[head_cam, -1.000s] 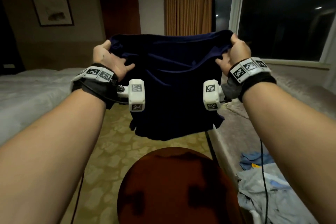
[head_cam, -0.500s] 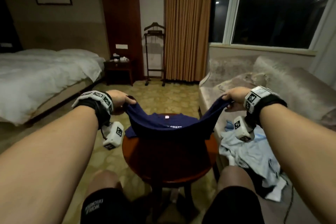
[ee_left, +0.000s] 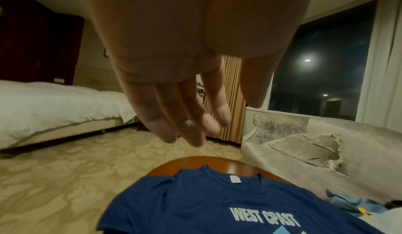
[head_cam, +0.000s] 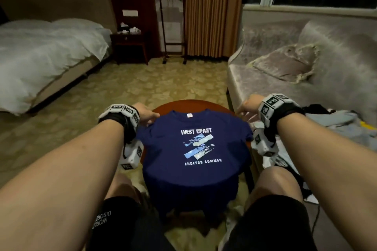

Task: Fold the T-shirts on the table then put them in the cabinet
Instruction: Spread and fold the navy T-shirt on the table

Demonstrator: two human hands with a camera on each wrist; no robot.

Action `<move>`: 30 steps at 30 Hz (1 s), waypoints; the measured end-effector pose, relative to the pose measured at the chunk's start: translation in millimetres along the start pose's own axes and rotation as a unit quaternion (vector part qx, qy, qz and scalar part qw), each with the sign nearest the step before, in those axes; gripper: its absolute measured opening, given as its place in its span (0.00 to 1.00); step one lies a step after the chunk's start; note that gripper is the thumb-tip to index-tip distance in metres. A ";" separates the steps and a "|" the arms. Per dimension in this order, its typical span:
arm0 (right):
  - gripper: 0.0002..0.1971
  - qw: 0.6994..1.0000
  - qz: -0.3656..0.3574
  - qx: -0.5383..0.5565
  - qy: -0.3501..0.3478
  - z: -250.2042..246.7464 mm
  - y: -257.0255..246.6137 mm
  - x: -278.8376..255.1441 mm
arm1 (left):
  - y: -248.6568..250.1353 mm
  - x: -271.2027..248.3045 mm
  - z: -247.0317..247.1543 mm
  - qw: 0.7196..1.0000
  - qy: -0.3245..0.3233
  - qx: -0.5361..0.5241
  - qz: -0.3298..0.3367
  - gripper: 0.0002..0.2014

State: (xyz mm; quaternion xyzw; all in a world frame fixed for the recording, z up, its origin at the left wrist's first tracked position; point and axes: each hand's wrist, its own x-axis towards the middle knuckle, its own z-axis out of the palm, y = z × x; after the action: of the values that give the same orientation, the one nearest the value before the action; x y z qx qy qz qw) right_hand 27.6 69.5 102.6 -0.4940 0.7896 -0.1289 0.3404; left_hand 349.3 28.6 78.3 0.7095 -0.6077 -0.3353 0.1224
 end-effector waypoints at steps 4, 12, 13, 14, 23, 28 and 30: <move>0.18 0.997 -0.041 -0.068 -0.008 44.0 -13.3 44.8 | -10.2 49.1 35.0 0.996 -0.035 0.076 0.009 0.22; 0.35 0.940 -0.049 -0.289 -0.176 164.4 -27.5 141.1 | -52.0 149.8 118.2 0.964 -0.161 0.208 -0.030 0.36; 0.38 0.937 -0.043 -0.303 -0.171 170.7 -29.2 155.4 | -53.8 161.5 121.9 0.962 -0.156 0.224 -0.031 0.36; 0.41 0.933 -0.039 -0.316 -0.168 175.0 -31.5 168.8 | -54.2 172.8 123.8 0.959 -0.153 0.237 -0.030 0.37; 0.61 0.931 -0.039 -0.334 -0.142 175.4 -39.8 243.7 | -39.3 244.7 107.1 0.970 -0.114 0.200 -0.073 0.34; 0.62 0.927 -0.022 -0.352 -0.131 174.2 -45.1 244.5 | -48.2 257.8 71.6 0.982 -0.026 0.154 -0.108 0.31; 0.62 0.924 -0.006 -0.357 -0.135 171.6 -49.9 242.4 | -59.8 255.9 55.0 0.979 -0.013 0.174 -0.108 0.30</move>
State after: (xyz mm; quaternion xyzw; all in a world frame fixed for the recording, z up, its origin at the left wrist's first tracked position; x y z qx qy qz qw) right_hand 108.3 -142.0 -96.0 -0.6003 0.7268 0.2274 0.2443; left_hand 370.9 -186.3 -81.2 0.7773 -0.5777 -0.2446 -0.0478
